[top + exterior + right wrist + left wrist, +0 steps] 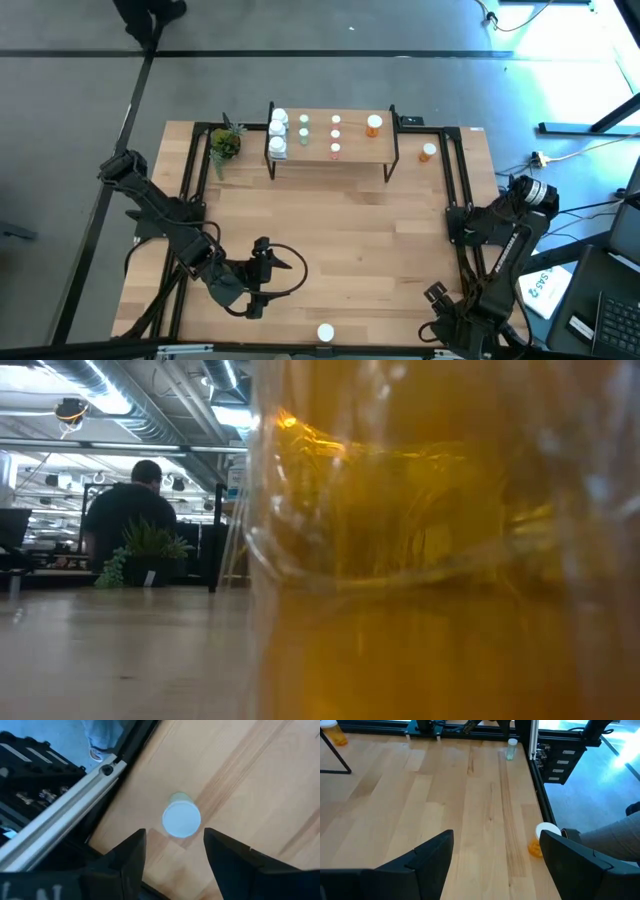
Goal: Pick and place medicine bottles onto shelf by color
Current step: Put the blue pill bottle on the shelf aligned with the other blue pill bottles
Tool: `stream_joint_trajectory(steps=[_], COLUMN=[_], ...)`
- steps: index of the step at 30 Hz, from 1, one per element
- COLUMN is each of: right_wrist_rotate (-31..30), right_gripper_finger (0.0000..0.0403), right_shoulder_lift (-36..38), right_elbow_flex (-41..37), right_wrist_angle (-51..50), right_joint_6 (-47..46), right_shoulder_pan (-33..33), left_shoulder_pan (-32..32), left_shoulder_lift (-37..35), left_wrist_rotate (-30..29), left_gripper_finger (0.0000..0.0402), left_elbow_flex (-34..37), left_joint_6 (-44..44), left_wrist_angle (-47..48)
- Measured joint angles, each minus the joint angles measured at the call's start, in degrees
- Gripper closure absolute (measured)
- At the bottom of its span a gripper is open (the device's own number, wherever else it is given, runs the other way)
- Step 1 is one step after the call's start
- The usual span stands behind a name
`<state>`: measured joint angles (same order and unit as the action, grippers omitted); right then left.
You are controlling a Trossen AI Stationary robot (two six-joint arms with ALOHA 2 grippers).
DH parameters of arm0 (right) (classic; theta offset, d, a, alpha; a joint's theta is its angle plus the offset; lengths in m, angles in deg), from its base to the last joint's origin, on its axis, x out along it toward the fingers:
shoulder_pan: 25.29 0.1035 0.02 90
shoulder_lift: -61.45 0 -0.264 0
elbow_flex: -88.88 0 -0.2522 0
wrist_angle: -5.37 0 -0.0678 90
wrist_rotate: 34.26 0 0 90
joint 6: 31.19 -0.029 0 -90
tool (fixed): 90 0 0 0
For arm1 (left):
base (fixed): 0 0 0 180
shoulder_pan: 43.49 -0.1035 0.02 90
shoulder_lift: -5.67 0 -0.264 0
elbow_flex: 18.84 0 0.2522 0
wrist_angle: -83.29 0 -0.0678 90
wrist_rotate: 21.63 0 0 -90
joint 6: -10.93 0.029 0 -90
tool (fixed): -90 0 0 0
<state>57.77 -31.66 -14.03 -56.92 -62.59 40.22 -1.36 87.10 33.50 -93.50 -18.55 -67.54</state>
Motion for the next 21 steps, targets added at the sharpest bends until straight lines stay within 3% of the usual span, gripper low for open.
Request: stream_joint_trajectory(steps=[21], right_wrist_rotate=[-5.4], right_gripper_finger=[0.0201], right_shoulder_lift=[-1.3], right_elbow_flex=[0.0], right_wrist_angle=[2.5], right_joint_6=[0.6], right_shoulder_pan=[0.5], left_shoulder_pan=[0.0], left_shoulder_lift=[0.0], left_wrist_rotate=[0.0], left_gripper_finger=[0.0111], left_elbow_flex=[0.0], left_joint_6=[0.0], left_wrist_angle=[0.4])
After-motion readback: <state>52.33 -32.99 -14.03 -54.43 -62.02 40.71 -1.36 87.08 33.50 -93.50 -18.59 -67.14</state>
